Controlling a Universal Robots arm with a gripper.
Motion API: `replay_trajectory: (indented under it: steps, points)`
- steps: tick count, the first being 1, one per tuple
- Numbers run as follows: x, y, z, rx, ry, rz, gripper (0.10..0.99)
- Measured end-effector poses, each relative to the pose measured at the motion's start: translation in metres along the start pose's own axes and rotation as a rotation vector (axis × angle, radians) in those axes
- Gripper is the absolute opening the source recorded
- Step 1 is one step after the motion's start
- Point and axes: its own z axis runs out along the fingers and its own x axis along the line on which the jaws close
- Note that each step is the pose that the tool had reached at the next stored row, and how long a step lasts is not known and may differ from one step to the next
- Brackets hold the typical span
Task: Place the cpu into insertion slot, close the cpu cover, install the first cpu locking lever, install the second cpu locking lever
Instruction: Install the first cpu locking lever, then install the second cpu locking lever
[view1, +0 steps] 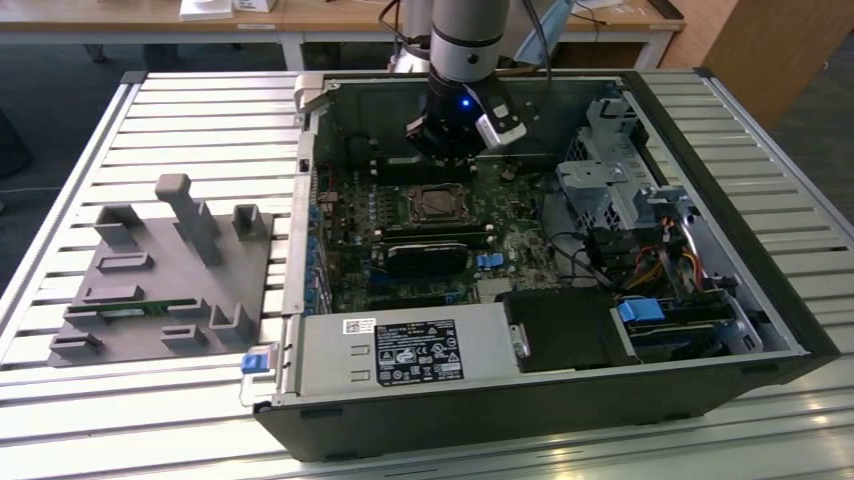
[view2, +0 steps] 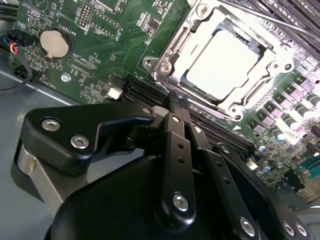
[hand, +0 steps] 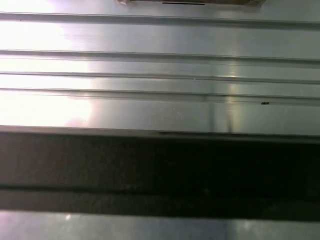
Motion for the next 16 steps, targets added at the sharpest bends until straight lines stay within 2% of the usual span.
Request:
replay_trajectory:
  steps: [6,16]
  points:
    - [0.0000,-0.0011,-0.0001,0.000,0.0001,0.000,0.106]
    - [0.0001,-0.0079,-0.0005,0.000,0.0000,0.000,0.106]
